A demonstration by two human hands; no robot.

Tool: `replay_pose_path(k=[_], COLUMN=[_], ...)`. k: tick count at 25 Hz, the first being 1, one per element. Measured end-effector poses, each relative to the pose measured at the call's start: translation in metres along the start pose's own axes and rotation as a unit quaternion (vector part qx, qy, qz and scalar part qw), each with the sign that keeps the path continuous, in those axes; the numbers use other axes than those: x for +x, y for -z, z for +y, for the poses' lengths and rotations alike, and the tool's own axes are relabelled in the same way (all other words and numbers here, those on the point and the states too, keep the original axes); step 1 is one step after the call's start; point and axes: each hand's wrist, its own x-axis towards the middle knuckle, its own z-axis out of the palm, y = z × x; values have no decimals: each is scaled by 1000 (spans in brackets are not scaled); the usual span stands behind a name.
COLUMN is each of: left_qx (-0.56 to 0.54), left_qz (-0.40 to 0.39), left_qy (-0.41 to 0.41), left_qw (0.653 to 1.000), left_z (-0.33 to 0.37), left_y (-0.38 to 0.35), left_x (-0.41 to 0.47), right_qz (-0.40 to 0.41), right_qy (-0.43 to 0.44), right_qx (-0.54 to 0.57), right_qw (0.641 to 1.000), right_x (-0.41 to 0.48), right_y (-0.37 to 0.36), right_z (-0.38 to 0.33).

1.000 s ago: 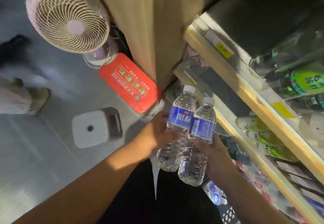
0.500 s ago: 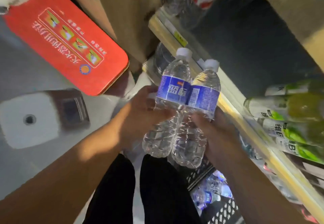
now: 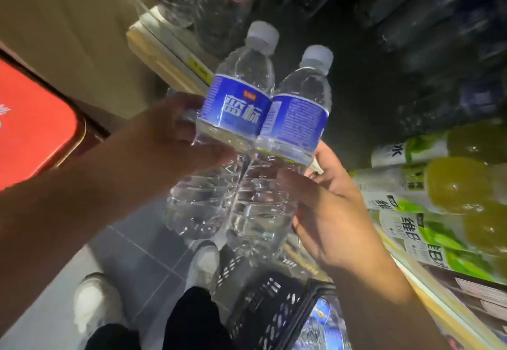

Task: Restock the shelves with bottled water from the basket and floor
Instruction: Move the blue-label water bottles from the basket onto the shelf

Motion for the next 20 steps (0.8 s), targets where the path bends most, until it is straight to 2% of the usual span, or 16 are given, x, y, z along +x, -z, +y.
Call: replay_pose_path(k=[5,10,13,20], left_qx=[-7,4,16,46], left_qz=[7,19,-1,-45], left_qy=[-63,-86,-135,-213], left_qw=[998,996,991,975], left_z=[19,38,52,58], left_y=[-9,-21,-25,-33], left_x=[20,21,26,49], right_qz=[133,210,268,393], right_qy=[45,99,116,168], right_qx=[-54,-92,-148,-152], right_qw=[989,968,945,891], right_x=[14,15,15,43], right_y=[2,-7,-8,4], right_z=[-14,-19,-28,-39])
